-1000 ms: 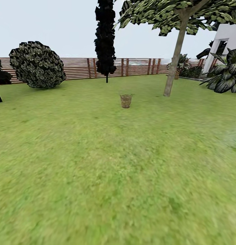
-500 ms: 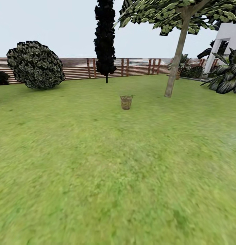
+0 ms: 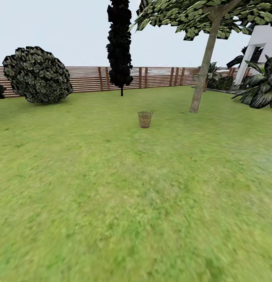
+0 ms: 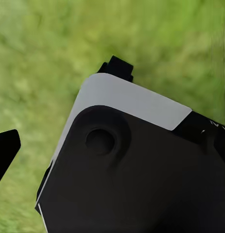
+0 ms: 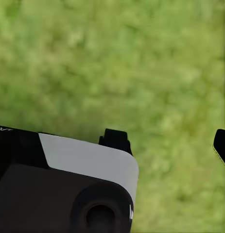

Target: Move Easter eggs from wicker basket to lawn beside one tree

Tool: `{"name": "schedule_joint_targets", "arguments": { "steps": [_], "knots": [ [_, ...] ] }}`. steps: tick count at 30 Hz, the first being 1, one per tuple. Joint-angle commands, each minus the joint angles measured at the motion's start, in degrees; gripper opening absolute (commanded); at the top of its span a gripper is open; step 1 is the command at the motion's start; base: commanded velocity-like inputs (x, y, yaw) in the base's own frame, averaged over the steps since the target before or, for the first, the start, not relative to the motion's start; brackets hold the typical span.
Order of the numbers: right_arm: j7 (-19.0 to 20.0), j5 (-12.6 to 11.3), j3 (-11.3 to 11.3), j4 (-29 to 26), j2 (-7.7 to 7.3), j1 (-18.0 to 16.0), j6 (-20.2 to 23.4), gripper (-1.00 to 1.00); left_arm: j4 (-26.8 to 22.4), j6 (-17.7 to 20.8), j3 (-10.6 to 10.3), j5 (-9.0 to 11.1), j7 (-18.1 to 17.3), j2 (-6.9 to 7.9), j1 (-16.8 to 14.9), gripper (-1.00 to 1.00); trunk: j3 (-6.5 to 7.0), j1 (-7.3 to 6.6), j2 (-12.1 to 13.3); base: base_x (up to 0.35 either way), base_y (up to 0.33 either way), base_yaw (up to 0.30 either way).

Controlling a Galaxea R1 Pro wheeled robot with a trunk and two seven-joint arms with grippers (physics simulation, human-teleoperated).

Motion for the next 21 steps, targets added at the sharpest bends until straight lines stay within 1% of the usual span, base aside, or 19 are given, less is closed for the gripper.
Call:
{"name": "schedule_joint_targets", "arguments": {
  "steps": [1,6,21],
  "knots": [
    [0.1,0.2,0.1,0.2,-0.01,-0.1,-0.4,1.0,0.1,0.1,0.3,-0.1,0.1,0.02,-0.1,1.0,-0.05,0.03,0.0,0.326,0.0,-0.15],
    [0.1,0.2,0.1,0.2,-0.01,-0.1,-0.4,1.0,0.1,0.1,0.3,0.0,0.1,-0.01,-0.1,1.0,-0.05,0.03,0.0,0.326,0.0,-0.066],
    [0.0,0.3,0.1,0.2,-0.01,-0.1,-0.4,1.0,0.1,0.1,0.3,-0.1,0.1,-0.04,-0.1,1.0,-0.05,0.03,0.0,0.326,0.0,-0.003]
  ]
}}
